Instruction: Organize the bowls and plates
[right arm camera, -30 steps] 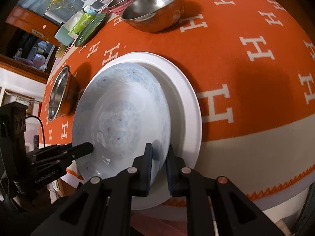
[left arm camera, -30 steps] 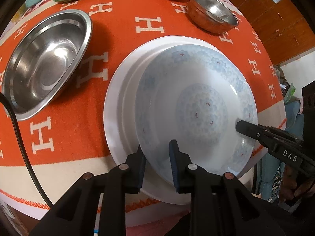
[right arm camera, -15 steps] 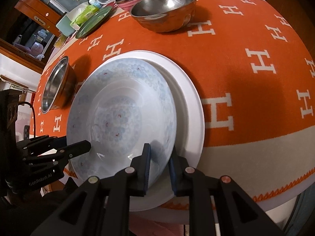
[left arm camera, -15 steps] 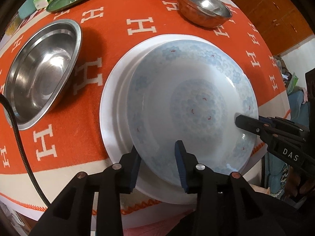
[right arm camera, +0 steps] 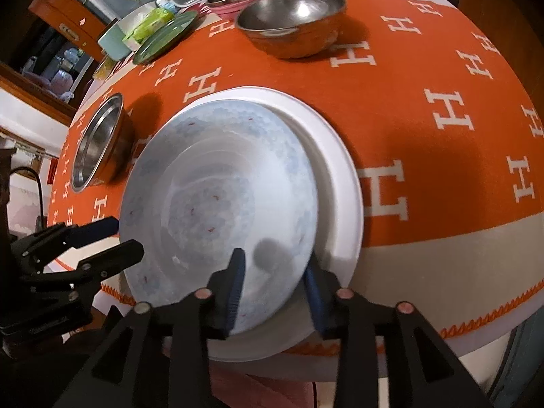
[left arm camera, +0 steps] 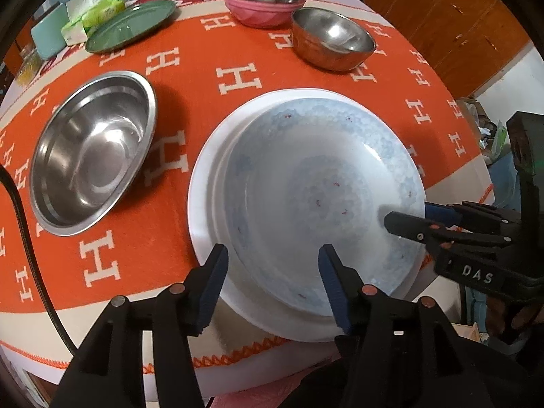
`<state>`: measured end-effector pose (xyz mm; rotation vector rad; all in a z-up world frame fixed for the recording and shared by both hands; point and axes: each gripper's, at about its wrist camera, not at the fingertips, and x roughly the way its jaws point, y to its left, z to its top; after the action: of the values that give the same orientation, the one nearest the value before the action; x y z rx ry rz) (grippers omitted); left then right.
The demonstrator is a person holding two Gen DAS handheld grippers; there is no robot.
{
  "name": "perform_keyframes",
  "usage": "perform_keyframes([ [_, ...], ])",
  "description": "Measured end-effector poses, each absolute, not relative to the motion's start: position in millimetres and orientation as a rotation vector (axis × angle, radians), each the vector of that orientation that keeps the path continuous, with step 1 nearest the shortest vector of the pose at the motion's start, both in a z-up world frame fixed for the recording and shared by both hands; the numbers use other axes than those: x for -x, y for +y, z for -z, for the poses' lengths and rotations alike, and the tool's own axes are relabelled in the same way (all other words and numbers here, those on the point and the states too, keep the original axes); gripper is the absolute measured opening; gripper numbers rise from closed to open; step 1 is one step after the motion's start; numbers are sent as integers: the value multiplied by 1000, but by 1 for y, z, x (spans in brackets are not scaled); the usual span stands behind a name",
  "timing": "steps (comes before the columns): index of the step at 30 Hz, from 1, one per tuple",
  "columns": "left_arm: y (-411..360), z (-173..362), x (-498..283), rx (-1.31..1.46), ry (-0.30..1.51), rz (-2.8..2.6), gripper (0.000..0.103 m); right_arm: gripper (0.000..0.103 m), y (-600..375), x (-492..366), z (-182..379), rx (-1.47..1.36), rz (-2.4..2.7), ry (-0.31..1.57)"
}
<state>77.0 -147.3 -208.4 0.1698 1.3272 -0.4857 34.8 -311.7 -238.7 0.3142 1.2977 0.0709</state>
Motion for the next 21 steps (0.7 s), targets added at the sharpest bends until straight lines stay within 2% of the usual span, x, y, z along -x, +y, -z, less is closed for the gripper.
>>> perform_keyframes([
  [6,-138,197,-69,-176,1300,479,57,41,-300,-27,233,-243,-33,1287],
  [10,-128,194,-61,-179,1294,464,58,47,-297,-18,226,-225,12,1254],
  [14,-118,189,-54,-177,1283,446,66,48,-297,-7,219,-233,52,1218],
  [21,-99,182,-46,-144,1276,435,66,48,-296,8,211,-256,97,1171],
])
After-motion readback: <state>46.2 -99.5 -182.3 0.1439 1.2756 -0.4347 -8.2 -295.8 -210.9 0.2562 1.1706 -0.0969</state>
